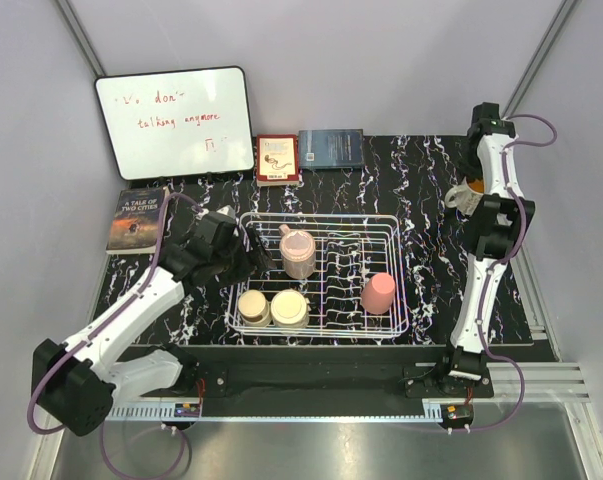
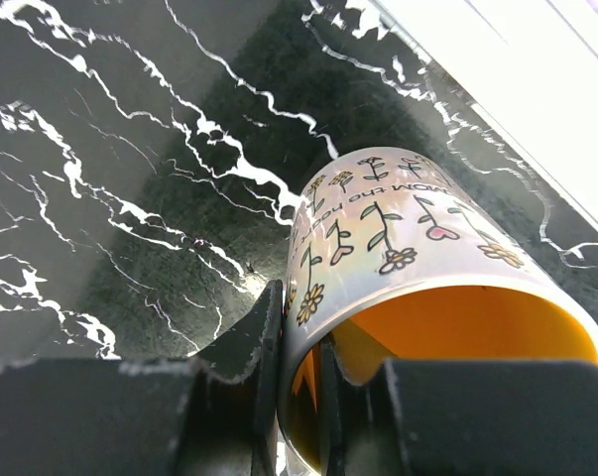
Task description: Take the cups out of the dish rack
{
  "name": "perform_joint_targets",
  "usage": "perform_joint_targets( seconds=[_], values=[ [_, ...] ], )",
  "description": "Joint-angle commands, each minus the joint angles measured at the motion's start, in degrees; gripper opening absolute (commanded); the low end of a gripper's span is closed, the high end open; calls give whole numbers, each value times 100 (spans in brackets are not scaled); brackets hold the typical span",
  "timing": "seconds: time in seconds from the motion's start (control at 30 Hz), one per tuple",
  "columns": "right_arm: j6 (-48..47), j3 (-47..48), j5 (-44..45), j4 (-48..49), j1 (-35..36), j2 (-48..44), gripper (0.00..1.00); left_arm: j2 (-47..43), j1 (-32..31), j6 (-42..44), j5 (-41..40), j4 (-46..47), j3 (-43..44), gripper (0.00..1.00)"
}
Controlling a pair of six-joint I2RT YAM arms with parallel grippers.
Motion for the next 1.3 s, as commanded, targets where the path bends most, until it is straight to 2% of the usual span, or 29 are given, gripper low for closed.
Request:
perform_joint_targets(
  seconds=[0.0,0.23,0.27,0.3,0.37,0.4,0.43,0.5,0.83,0.93,0.97,1.07,1.13,1.2,1.23,1.27],
  values=[
    [-39,244,-159,223,112,5,0,90,14,17,-25,91,148,82],
    [14,51,-116,223,112,14,1,73,5,-18,-16,82,95,82],
    [5,41,-115,232,112,-4,4,73,13,-18,-25,82,86,82],
    [5,15,-133,223,112,-30,15,73,14,-9,-16,82,95,82],
    [14,15,-194,223,112,-126,28,73,14,-9,-16,82,95,82],
    [14,32,-212,223,112,-162,38,64,14,0,-25,82,121,82],
    [31,32,-186,223,112,-214,42,56,14,8,-25,91,130,82],
    [49,67,-159,197,121,-355,49,38,14,35,-60,91,174,82],
    [462,243,-536,100,138,-1417,64,-6,14,175,-78,91,227,83],
    [717,138,-1010,188,165,-1987,76,-32,14,219,-157,91,236,83],
    [822,51,-1186,240,174,-2156,84,-50,14,245,-218,91,244,84],
    [718,-449,-1565,373,419,-2832,96,-32,5,394,-385,100,279,84],
    [568,-661,-1443,381,691,-3349,97,37,-13,526,-429,100,323,84],
    [340,-1257,-1215,556,1261,-3746,98,125,-92,729,-736,91,437,84],
    [304,-1573,-1144,714,1438,-4235,98,169,-144,781,-798,91,473,84],
    [330,-2429,-1091,1177,1779,-4527,97,266,-162,869,-877,91,560,84]
  ],
)
